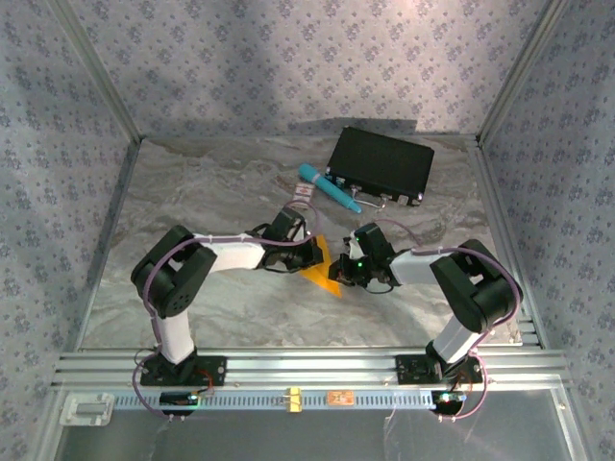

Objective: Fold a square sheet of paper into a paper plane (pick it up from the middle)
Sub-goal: Fourth fold the wing at the center of the table.

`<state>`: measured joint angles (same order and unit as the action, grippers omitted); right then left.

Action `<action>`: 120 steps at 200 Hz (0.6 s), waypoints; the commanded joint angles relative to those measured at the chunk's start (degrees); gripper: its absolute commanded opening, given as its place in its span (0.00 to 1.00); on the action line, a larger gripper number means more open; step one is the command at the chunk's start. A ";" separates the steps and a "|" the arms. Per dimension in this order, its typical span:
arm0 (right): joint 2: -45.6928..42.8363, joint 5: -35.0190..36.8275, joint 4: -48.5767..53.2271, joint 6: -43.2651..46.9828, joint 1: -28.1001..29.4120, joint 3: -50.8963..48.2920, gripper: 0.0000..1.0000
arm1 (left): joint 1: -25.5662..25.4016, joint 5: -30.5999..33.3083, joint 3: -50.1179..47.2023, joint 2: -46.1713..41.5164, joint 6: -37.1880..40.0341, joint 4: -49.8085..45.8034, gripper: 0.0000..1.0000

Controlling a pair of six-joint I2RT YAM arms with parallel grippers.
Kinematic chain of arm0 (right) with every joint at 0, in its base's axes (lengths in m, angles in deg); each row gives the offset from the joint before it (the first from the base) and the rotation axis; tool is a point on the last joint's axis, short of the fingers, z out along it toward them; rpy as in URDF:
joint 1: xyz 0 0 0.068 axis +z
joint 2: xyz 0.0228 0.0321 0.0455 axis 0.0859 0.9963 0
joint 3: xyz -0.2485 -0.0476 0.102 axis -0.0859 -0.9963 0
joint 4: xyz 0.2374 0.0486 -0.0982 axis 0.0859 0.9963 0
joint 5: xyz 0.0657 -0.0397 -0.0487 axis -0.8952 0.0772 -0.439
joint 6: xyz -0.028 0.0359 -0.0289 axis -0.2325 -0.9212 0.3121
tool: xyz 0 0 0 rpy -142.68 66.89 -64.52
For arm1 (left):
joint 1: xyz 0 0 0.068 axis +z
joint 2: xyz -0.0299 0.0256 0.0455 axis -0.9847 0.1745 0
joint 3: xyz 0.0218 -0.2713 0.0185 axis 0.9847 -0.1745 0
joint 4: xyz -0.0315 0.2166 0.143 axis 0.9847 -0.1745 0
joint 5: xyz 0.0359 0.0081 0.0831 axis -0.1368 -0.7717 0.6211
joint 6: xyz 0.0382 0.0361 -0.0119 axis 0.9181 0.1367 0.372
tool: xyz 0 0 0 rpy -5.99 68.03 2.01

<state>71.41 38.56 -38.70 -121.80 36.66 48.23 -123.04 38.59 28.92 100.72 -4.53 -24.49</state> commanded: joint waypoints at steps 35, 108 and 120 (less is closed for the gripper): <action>2.44 4.66 5.44 -1.06 -0.45 -3.32 0.00 | -1.77 -1.51 -1.81 2.85 -3.52 2.90 0.00; 2.31 6.39 7.07 -0.06 -0.44 -4.46 0.00 | 2.54 2.96 -0.30 4.83 -0.11 -1.88 0.00; 2.37 6.58 7.05 -0.08 -0.44 -4.72 0.00 | 3.24 3.11 0.20 4.70 0.58 -2.79 0.00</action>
<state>71.30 38.45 -40.73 -122.65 36.39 46.98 -122.60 37.50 28.33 103.67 -6.19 -22.44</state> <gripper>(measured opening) 0.051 0.049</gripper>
